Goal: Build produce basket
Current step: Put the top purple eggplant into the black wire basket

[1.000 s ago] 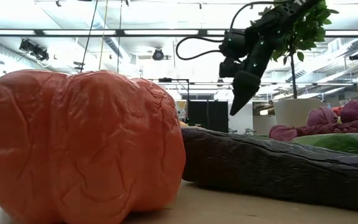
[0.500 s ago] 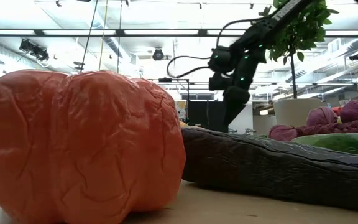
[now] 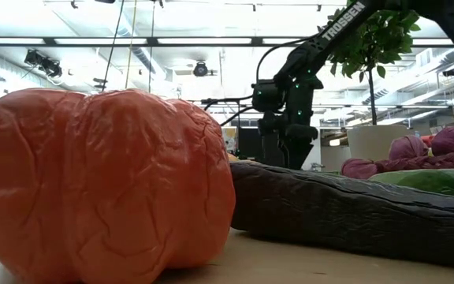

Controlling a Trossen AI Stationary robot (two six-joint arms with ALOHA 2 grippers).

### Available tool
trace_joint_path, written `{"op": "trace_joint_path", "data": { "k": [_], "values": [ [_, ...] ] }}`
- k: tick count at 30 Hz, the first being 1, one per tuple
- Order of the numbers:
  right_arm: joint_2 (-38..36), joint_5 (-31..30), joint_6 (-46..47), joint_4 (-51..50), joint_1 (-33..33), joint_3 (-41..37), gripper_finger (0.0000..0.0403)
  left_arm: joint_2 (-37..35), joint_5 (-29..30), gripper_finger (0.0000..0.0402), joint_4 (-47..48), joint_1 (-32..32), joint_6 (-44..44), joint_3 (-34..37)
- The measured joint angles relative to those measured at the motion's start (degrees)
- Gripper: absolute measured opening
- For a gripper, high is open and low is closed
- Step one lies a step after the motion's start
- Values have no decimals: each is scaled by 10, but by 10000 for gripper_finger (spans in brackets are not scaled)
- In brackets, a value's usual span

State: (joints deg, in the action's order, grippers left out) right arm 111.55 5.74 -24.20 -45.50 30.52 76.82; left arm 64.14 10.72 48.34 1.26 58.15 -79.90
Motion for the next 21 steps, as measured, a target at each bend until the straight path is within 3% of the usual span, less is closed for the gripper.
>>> {"op": "trace_joint_path", "data": {
  "k": [8,21],
  "values": [
    [0,6,3,0,-2,0,242,0,0,293,0,0,-7,0],
    [0,19,5,9,-2,-1,242,0,3,293,0,0,-9,0]
  ]
}}
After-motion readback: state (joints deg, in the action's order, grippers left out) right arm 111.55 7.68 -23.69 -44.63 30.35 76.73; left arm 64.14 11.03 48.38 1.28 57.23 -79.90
